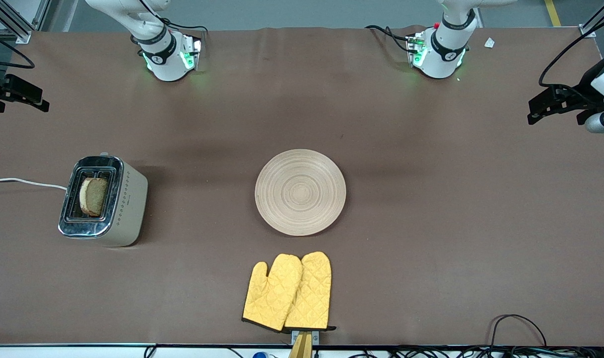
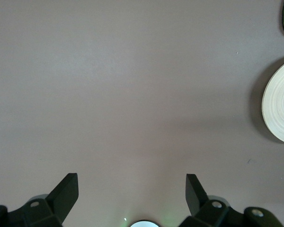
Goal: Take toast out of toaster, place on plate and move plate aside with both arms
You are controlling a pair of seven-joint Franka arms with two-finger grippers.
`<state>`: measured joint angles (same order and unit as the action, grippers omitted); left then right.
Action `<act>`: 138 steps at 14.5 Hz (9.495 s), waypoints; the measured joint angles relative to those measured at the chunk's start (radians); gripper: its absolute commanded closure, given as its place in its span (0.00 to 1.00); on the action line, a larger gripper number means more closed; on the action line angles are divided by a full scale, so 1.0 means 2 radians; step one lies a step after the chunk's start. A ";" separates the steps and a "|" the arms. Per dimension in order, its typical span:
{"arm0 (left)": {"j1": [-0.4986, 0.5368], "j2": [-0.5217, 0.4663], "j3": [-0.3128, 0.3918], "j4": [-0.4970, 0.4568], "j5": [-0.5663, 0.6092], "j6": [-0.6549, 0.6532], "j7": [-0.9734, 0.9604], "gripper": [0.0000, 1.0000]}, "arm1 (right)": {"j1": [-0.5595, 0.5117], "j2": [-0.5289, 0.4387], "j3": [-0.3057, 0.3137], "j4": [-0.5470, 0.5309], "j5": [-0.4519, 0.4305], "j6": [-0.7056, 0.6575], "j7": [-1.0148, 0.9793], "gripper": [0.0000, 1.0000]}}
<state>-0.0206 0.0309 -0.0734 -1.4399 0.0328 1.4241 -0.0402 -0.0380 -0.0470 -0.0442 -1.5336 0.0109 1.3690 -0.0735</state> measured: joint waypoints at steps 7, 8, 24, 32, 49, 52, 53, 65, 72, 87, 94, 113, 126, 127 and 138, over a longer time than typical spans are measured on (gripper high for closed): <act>-0.003 0.000 -0.002 0.000 0.000 0.000 0.000 0.00 | 0.000 0.000 0.000 0.000 0.000 0.000 0.000 0.00; -0.003 0.000 -0.002 0.000 0.000 0.000 0.001 0.00 | 0.000 0.000 0.000 0.000 0.000 0.000 0.000 0.00; 0.000 0.001 -0.001 0.008 0.000 0.000 0.001 0.00 | -0.014 0.091 -0.002 -0.103 0.000 0.180 0.000 0.00; -0.003 0.002 -0.002 0.009 0.000 -0.004 0.001 0.00 | -0.021 0.174 -0.001 -0.106 0.000 0.270 0.000 0.31; -0.002 0.010 -0.001 0.013 0.000 -0.002 0.001 0.00 | -0.017 0.133 0.013 0.001 0.002 0.109 0.000 1.00; -0.004 0.011 -0.004 0.014 0.000 -0.002 0.001 0.00 | -0.011 0.097 0.014 0.024 0.062 0.072 0.002 1.00; -0.005 0.011 -0.006 0.014 0.000 -0.002 0.001 0.00 | -0.008 0.094 0.015 0.021 0.076 0.075 0.006 1.00; 0.003 0.013 -0.006 0.021 0.000 0.000 0.001 0.00 | 0.297 0.203 0.022 -0.070 0.175 0.302 0.156 1.00; 0.004 0.014 -0.005 0.022 -0.014 0.000 0.001 0.00 | 0.349 0.275 0.020 -0.070 0.301 0.451 0.203 1.00; 0.005 0.020 -0.005 0.022 -0.025 0.000 0.000 0.00 | 0.289 0.311 0.007 -0.127 0.302 0.440 0.077 0.71; 0.005 0.020 -0.005 0.023 -0.025 0.000 0.001 0.00 | 0.274 0.303 -0.022 -0.124 0.271 0.365 0.068 0.00; 0.014 0.268 -0.028 0.018 -0.304 0.192 0.191 0.20 | 0.158 0.231 -0.143 0.145 0.103 -0.008 0.054 0.00; -0.025 0.400 -0.104 -0.028 -0.398 0.314 0.221 0.47 | 0.083 0.060 -0.067 0.061 0.000 -0.043 0.029 0.00; -0.030 0.405 -0.104 -0.029 -0.407 0.318 0.221 0.47 | 0.028 0.057 -0.012 0.057 0.000 -0.039 0.026 0.00; -0.053 0.443 -0.105 -0.030 -0.435 0.336 0.256 0.80 | -0.046 0.050 0.081 0.049 -0.016 -0.006 0.026 0.00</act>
<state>-0.1259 0.9172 -0.2828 -1.5007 -0.8374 2.0971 0.4720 -0.1306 0.0532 0.1176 -1.4365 -0.0207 1.3568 -0.0217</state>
